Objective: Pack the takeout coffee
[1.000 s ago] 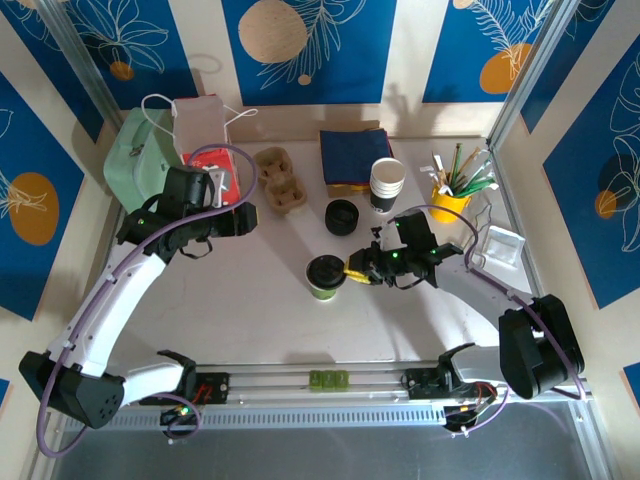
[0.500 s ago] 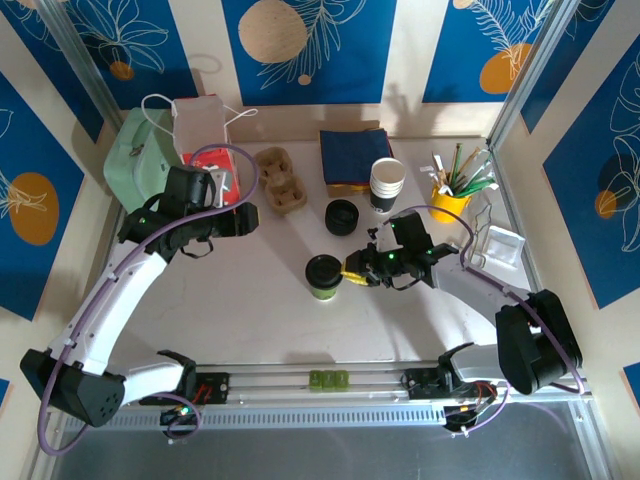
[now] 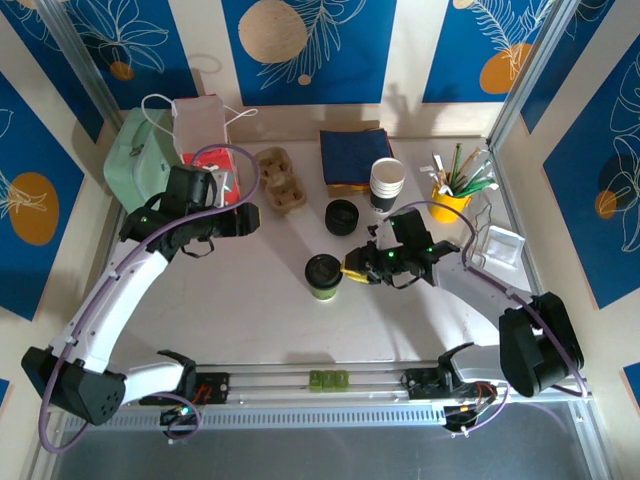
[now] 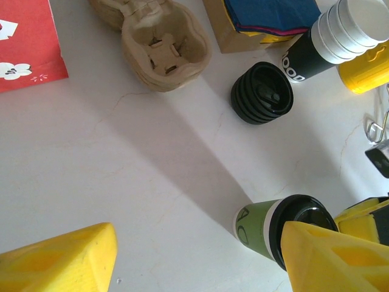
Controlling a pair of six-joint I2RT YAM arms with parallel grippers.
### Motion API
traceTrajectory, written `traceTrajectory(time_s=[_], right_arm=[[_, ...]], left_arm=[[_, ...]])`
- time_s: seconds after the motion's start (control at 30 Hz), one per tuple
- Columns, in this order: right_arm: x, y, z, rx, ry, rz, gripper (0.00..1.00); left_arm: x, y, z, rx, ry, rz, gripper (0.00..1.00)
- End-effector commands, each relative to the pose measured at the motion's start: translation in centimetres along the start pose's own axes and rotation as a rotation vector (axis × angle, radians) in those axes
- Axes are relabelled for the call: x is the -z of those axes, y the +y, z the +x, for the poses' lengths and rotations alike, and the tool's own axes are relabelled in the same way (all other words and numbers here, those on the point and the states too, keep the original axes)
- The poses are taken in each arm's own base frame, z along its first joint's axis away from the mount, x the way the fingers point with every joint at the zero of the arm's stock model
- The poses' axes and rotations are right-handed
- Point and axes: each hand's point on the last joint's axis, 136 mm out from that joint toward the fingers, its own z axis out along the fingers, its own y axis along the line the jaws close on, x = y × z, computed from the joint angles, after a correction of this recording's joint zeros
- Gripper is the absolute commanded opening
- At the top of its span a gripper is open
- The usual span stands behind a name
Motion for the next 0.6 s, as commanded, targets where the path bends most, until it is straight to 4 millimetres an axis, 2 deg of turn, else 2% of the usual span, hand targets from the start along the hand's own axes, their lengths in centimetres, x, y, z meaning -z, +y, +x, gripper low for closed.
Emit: traceTrajectory(time_s=[0.0,0.17,0.37,0.4,0.5,0.57], right_arm=[[1.6,0.9,-0.4,0.027,-0.039,0.019,0.3],[3.6,2.1,-0.8,0.067,-0.106,0.004,0.42],[5.3,4.2,-0.3,0.195,-0.165,-0.04,0.44],[5.6,4.6,-0.1,0.22,-0.177,-0.05,0.47],[6.1,4.6,0.1,0.24,-0.21,-0.025,0.7],[6.3,4.2,0.3,0.217,-0.214,-0.006,0.74]], left_arm=[[0.4,-0.5,0.0,-0.023,0.011,0.036,0.72],[0.3,-1.5,0.3,-0.049,0.021,0.095,0.73],[-0.3,-3.1,1.1,-0.048,0.045,0.2,0.73],[-0.4,-3.4,1.3,-0.047,0.051,0.226,0.73],[-0.9,-4.4,2.0,-0.046,0.078,0.277,0.73],[-1.4,-4.8,2.6,-0.043,0.097,0.29,0.73]])
